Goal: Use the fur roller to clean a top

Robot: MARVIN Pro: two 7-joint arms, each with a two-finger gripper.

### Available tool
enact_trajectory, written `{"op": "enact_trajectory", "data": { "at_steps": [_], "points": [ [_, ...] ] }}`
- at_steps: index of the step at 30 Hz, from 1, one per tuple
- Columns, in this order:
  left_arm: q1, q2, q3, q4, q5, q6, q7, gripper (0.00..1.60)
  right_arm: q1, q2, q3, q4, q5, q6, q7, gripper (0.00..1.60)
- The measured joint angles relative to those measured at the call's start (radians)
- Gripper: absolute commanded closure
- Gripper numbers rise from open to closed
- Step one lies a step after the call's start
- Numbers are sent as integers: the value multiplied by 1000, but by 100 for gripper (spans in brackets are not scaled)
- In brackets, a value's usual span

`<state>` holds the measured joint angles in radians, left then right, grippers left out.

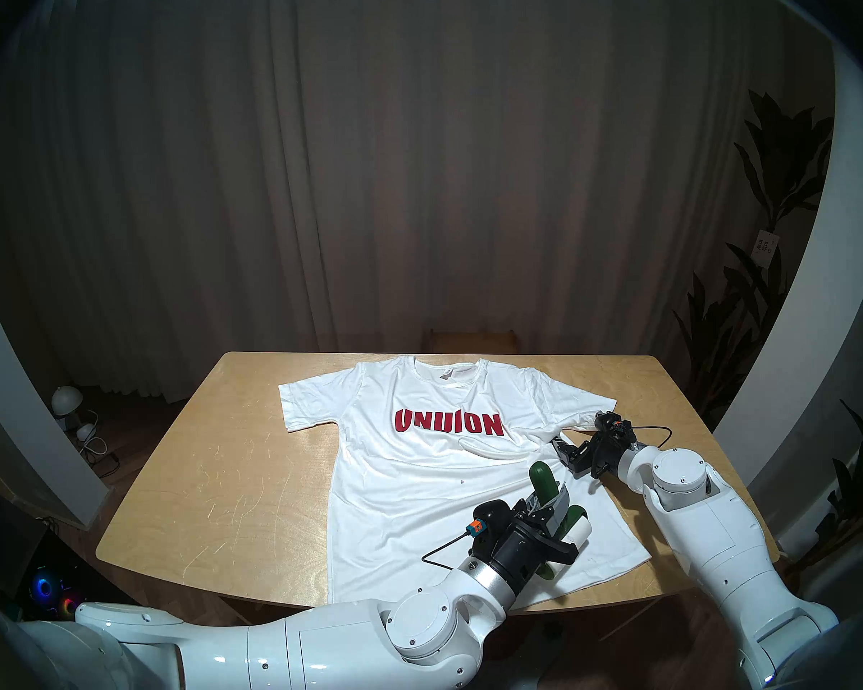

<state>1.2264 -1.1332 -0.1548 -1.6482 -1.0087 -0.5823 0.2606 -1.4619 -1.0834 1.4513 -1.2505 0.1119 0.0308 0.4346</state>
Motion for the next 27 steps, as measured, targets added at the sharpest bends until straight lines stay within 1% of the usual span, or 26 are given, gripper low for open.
{"op": "enact_trajectory", "data": {
  "at_steps": [7,10,16,27],
  "points": [
    [-18,-6,20,15,-1,-7,39,160,-23,0,0,-31,1,14,-19,0],
    [-28,-12,38,27,-14,-1,68,160,-32,0,0,-45,1,20,-26,0],
    [-50,-26,61,35,-30,-2,99,160,-43,0,-1,-59,2,27,-31,0],
    [-93,-53,109,70,-64,-49,138,160,-47,-1,-1,-62,6,27,-31,0]
  ]
}}
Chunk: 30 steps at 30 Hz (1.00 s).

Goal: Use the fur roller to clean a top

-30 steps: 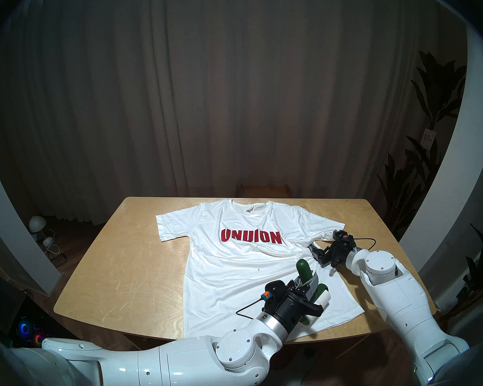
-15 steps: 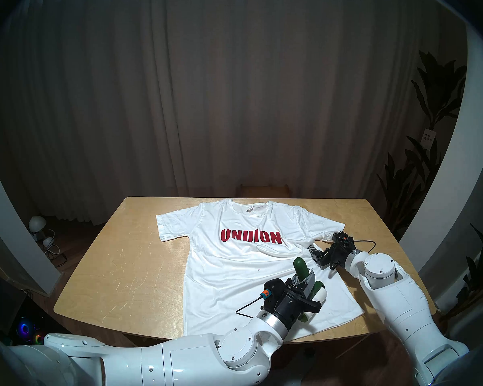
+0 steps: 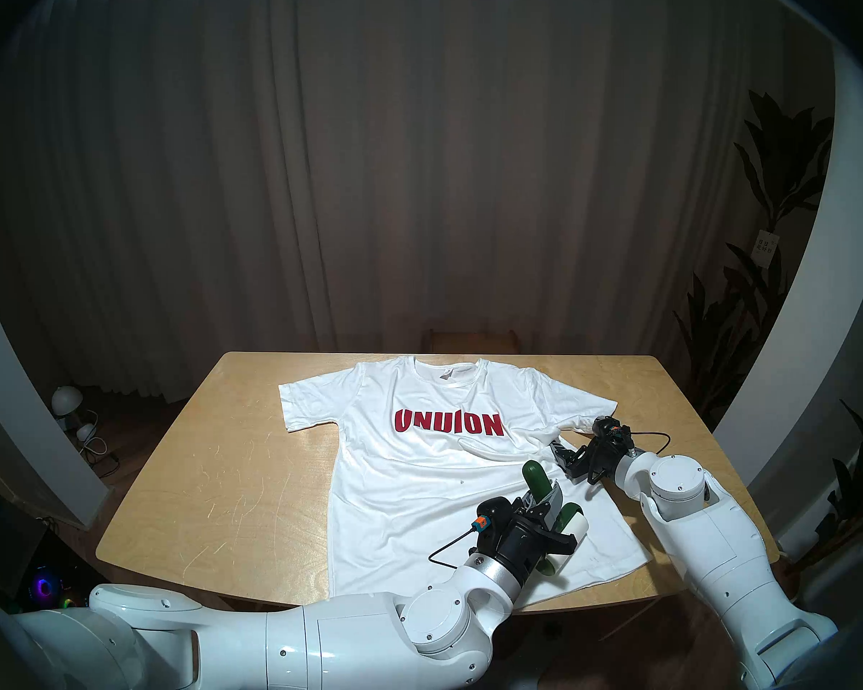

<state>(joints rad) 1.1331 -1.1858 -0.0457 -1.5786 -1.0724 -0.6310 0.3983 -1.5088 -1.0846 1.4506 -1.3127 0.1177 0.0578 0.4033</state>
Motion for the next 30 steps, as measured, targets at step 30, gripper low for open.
{"op": "enact_trajectory", "data": {
  "at_steps": [30],
  "points": [
    [-92,-81,94,35,-109,-123,231,160,-3,-2,-11,-9,-3,-1,-4,0]
  ]
}}
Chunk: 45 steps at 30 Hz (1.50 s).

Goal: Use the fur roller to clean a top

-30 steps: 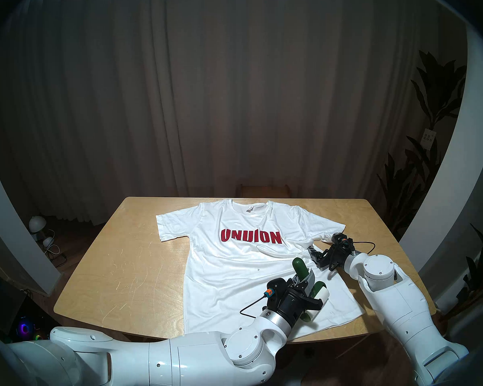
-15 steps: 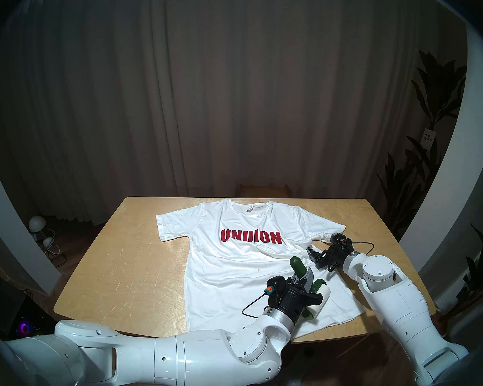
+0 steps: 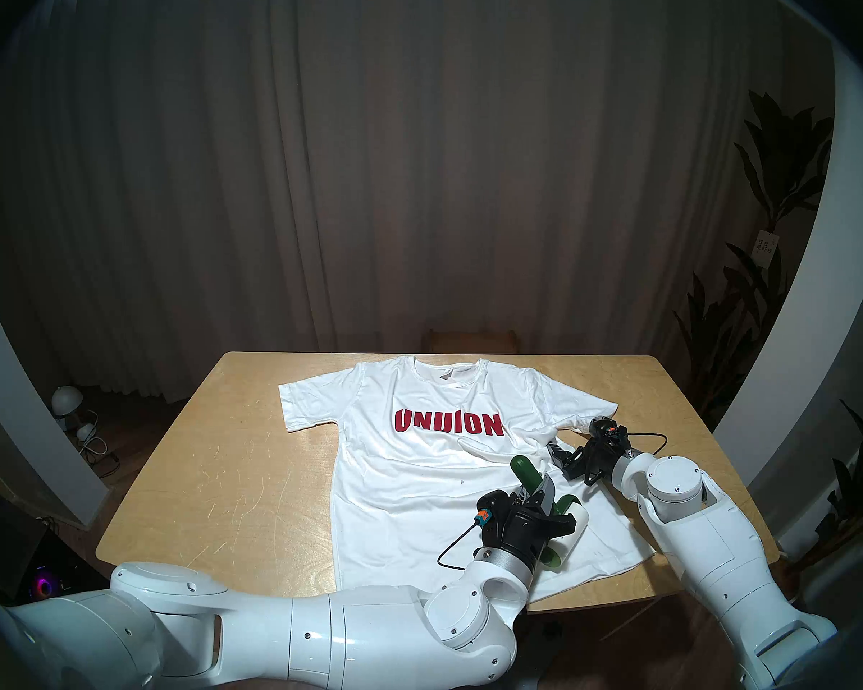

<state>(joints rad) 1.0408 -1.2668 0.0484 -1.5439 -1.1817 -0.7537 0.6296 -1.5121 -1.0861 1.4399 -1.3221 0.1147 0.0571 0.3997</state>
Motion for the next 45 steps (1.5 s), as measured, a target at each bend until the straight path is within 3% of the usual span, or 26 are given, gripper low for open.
{"op": "enact_trajectory", "data": {
  "at_steps": [6,13,22,45],
  "points": [
    [-2,9,-34,-9,7,-57,87,160,0,0,0,1,2,-1,1,0],
    [2,94,-114,-10,11,-134,181,160,1,0,0,2,2,-1,2,0],
    [44,192,-149,-91,24,-186,238,160,2,-1,-5,0,2,-2,5,0],
    [146,461,-167,-389,66,-201,207,160,9,19,-25,-4,-3,-3,14,0]
  ]
}}
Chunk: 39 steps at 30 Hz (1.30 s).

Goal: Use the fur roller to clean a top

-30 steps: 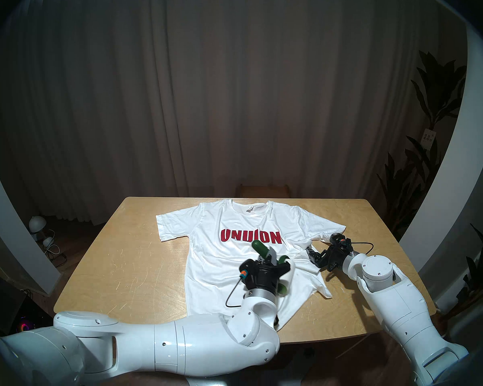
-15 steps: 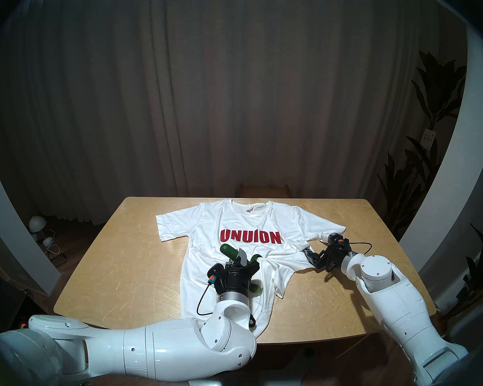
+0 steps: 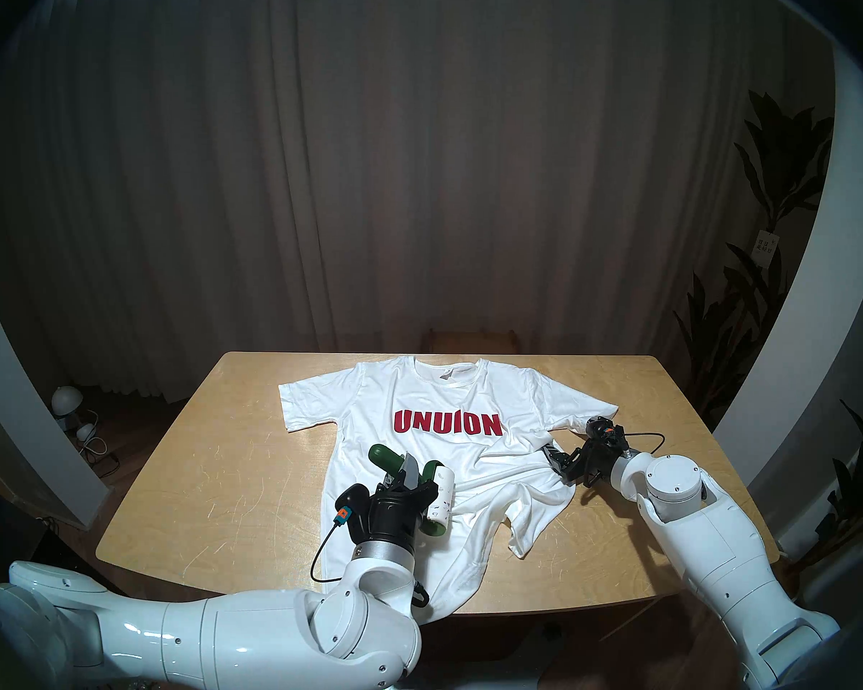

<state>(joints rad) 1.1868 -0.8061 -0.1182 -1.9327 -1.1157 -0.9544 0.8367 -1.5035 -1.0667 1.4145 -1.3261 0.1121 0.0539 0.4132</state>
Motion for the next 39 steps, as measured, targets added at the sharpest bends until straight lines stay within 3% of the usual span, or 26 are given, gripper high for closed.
{"op": "enact_trajectory", "data": {
  "at_steps": [13,22,32,39],
  "points": [
    [-3,164,11,-118,-116,47,-135,160,48,8,-19,45,-5,0,-4,0],
    [-30,236,-9,-141,-226,89,-219,160,113,61,-42,111,31,12,149,0],
    [-55,299,-29,-144,-341,161,-316,160,134,129,-71,124,100,39,318,0],
    [-63,335,-29,-129,-392,232,-378,160,137,148,-73,124,110,47,357,0]
  ]
}}
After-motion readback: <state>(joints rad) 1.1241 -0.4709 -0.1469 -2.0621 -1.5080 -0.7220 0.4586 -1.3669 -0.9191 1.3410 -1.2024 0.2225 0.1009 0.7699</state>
